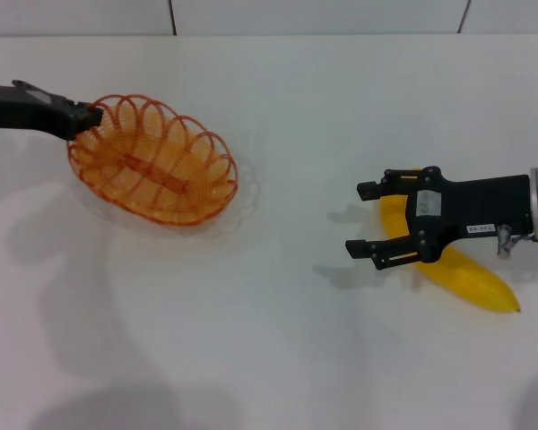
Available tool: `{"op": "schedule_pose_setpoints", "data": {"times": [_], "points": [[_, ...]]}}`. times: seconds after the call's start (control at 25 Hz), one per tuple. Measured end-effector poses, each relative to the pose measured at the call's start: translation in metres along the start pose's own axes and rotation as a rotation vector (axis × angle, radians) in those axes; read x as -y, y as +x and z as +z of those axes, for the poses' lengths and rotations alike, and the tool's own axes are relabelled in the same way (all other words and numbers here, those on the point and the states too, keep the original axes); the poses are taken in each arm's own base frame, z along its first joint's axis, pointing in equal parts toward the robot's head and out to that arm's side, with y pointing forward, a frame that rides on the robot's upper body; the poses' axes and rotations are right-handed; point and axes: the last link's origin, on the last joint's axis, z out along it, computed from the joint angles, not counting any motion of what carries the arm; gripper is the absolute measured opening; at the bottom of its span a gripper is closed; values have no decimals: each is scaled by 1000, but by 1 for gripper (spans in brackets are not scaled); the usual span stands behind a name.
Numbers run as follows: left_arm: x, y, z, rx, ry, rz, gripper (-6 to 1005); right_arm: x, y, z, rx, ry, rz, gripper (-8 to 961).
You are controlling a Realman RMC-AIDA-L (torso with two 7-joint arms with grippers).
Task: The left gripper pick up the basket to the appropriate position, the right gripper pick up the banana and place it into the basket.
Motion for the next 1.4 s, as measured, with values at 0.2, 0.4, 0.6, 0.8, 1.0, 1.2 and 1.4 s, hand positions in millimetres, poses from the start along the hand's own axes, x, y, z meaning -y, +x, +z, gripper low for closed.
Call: {"op": "schedule_pose_setpoints", "data": {"times": [0.2, 0.4, 0.6, 0.8, 1.0, 1.2, 1.4], "points": [[-3, 3, 7, -51, -19, -7, 71, 0, -2, 3, 1, -5, -2, 890], [-7, 9, 7, -134, -42, -18, 71, 0, -2, 3, 0, -6, -2, 890], [-11, 8, 11, -183, -57, -40, 70, 0, -2, 3, -1, -5, -2, 890], [-15, 2, 20, -198, -54, -77, 70, 0, -2, 3, -1, -6, -2, 890], [-21, -4, 28, -202, -53, -110, 69, 0, -2, 4, 0, -6, -2, 890], [-23, -8, 32, -211, -56, -143, 67, 0, -2, 4, 0, -8, -2, 890], [-25, -18, 38, -214, -53, -177, 68, 0, -2, 4, 0, -9, -2, 890]]}}
